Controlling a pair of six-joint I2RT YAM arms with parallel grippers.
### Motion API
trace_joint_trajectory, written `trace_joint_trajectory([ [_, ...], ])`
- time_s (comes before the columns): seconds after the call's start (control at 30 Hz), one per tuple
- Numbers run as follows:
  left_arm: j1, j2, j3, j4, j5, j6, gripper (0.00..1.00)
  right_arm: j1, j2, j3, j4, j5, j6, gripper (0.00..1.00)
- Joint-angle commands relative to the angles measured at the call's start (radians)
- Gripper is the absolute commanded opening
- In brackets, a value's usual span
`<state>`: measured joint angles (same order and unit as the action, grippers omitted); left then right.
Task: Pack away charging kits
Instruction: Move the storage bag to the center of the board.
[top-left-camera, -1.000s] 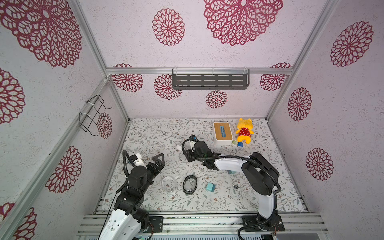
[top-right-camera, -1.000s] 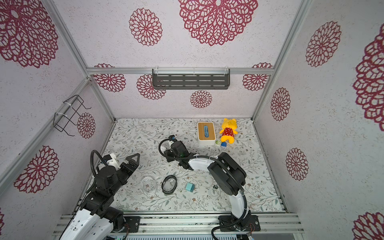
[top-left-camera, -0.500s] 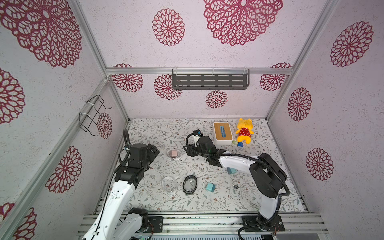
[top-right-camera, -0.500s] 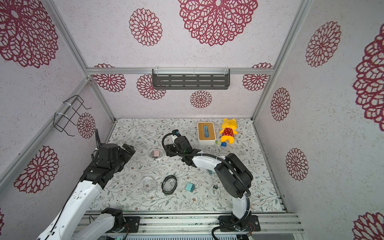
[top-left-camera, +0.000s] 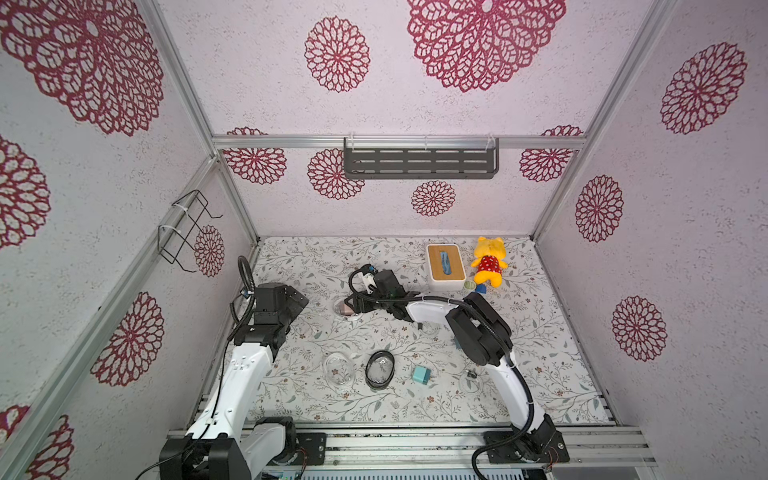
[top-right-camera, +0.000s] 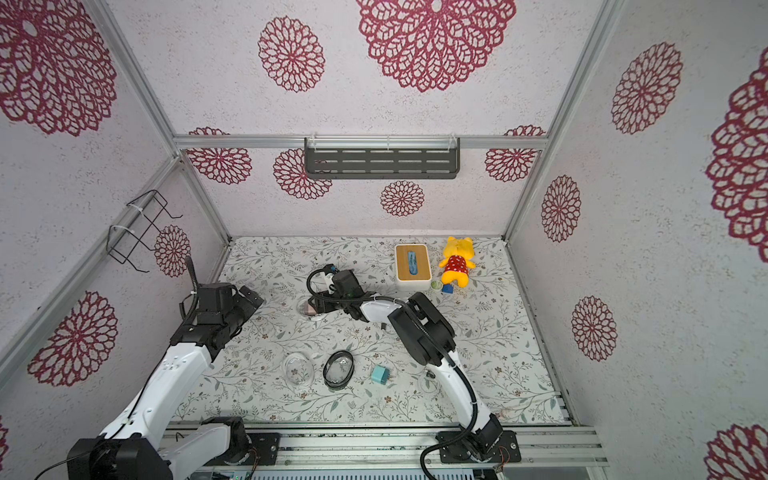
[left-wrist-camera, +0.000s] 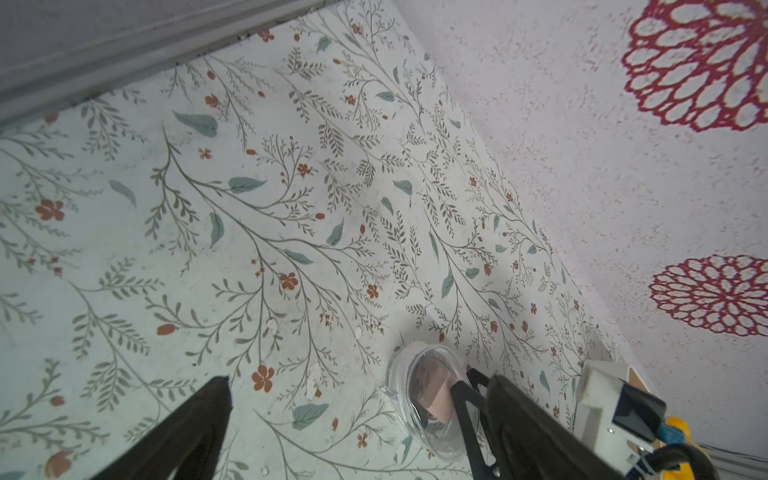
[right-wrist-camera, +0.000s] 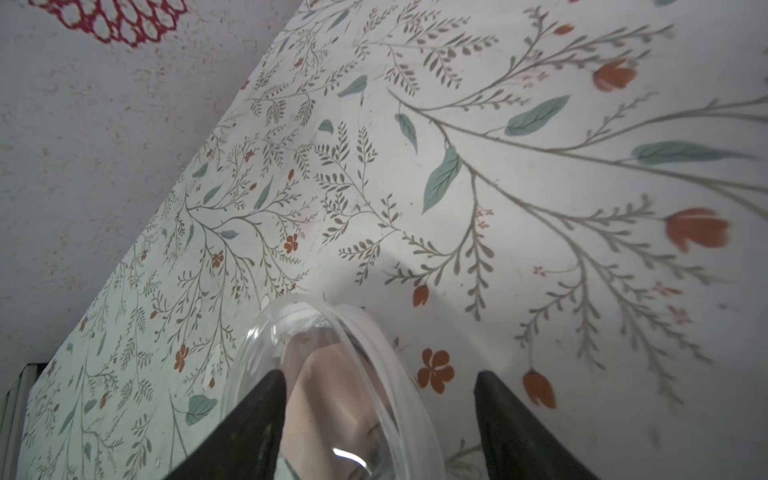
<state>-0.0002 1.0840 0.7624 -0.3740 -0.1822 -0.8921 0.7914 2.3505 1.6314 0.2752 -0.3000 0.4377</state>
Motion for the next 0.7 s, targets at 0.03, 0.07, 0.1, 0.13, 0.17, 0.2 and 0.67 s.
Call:
trace_joint_trajectory([
  [0.03,0.020,-0.036,-0.002,0.081,-0.044,0.074,0.98,0.024,-0.025,0.033,0.013,-0.061,-0.013,0.68],
  [0.07,0.020,-0.039,-0.008,0.087,-0.044,0.077,0.98,0.032,-0.031,0.017,0.015,-0.062,-0.010,0.66],
  [0.1,0.020,-0.041,-0.012,0.090,-0.046,0.078,0.98,0.041,-0.039,0.002,0.021,-0.058,-0.010,0.63],
  [0.13,0.022,-0.041,-0.011,0.089,-0.051,0.079,0.98,0.052,-0.053,-0.026,0.032,-0.052,-0.009,0.61],
  [0.17,0.024,-0.041,-0.008,0.082,-0.055,0.080,0.98,0.067,-0.069,-0.054,0.044,-0.038,-0.009,0.60],
  [0.2,0.025,-0.041,-0.005,0.077,-0.060,0.082,0.98,0.079,-0.083,-0.074,0.049,-0.020,-0.007,0.59],
  [0.67,0.031,-0.042,-0.015,0.077,-0.053,0.086,0.98,0.177,-0.001,0.041,-0.162,0.249,0.046,0.19],
])
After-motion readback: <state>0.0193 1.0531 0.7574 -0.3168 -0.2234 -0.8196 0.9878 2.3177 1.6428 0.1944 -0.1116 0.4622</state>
